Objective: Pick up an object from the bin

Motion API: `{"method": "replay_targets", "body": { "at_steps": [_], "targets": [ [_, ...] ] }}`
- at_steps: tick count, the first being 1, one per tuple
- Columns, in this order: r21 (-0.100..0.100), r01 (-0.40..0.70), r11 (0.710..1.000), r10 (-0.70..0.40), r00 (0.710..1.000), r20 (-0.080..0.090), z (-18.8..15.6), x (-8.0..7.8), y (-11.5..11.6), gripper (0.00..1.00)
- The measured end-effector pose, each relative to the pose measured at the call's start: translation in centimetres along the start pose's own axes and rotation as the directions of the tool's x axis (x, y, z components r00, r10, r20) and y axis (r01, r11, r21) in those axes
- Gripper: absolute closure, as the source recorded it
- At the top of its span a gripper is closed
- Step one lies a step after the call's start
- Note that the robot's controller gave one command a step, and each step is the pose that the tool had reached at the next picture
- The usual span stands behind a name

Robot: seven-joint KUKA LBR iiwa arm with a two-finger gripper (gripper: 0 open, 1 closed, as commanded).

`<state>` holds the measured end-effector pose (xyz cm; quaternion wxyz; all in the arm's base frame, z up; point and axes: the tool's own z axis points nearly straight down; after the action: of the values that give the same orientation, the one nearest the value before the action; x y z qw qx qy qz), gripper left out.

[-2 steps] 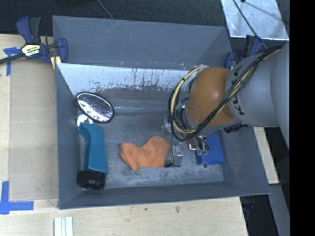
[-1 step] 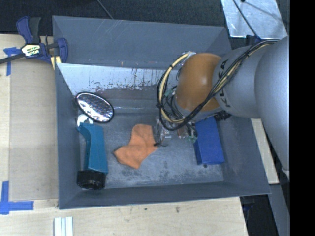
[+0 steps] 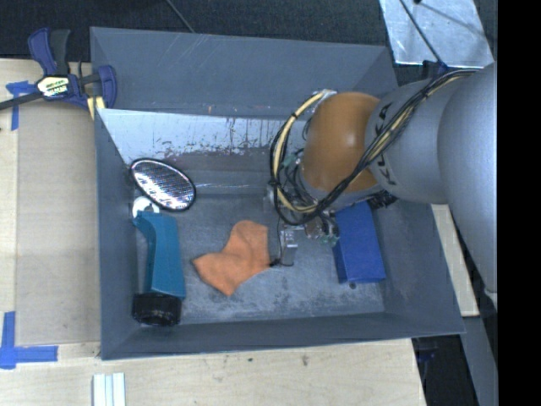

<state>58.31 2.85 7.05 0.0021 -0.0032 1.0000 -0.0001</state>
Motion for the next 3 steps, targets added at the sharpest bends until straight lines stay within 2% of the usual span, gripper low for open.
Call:
{"method": "replay_targets", "body": {
  "at_steps": [1,2,3],
  "targets": [
    [0.000,0.000,1.000,0.000,1.000,0.000,0.0,0.0,0.0,0.00],
    [0.002,0.092,0.996,-0.092,0.996,0.001,-0.1,1.1,1.2,0.00],
    [-0.001,0.244,0.970,-0.244,0.970,-0.001,-0.1,3.0,4.5,0.00]
  ]
}}
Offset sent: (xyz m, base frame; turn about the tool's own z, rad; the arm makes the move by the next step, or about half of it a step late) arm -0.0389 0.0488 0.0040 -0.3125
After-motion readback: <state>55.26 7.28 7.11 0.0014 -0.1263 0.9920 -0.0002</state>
